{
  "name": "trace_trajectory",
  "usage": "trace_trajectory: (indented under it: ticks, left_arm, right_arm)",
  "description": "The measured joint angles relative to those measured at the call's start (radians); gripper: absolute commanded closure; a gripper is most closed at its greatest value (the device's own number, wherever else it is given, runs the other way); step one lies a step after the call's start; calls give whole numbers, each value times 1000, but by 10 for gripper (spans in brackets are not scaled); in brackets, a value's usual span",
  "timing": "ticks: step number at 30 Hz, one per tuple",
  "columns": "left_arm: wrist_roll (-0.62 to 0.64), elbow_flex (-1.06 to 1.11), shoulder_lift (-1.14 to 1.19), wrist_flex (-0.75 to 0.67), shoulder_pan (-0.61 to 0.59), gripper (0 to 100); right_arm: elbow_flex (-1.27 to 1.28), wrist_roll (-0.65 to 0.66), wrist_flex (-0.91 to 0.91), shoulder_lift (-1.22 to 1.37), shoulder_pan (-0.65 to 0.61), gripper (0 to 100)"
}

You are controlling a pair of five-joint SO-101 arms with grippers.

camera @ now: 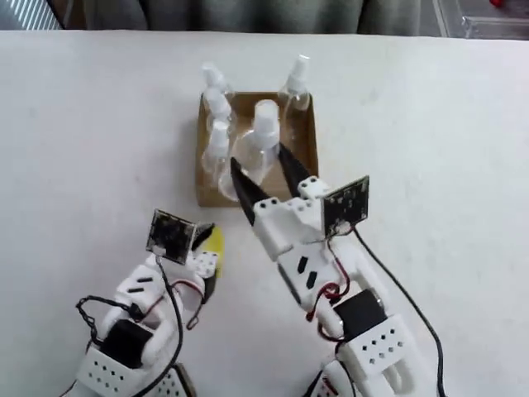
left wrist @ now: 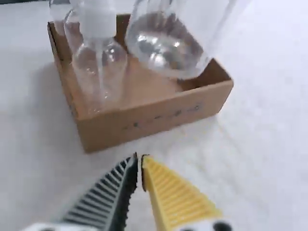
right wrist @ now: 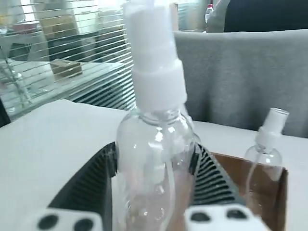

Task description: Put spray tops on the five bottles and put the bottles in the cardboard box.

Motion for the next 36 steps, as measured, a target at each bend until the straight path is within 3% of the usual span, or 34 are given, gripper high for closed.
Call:
trace_trajectory:
  ticks: [9,16,19,25,36]
  left_arm:
    - [-38,0,0,35,-232,980]
    - [-38,0,0,55,-362,980]
    - [-63,0,0,83,-391,980]
    - [-264,0,-2,149,-465,980]
    - [-301,3,-2,210,-473,980]
  right_arm:
    - [0,29,2,3,86,984]
    - [0,84,-21,157,169,984]
    - [0,89,-64,224,204,984]
    - [0,94,-78,311,232,984]
    - [0,169,-239,405,232,984]
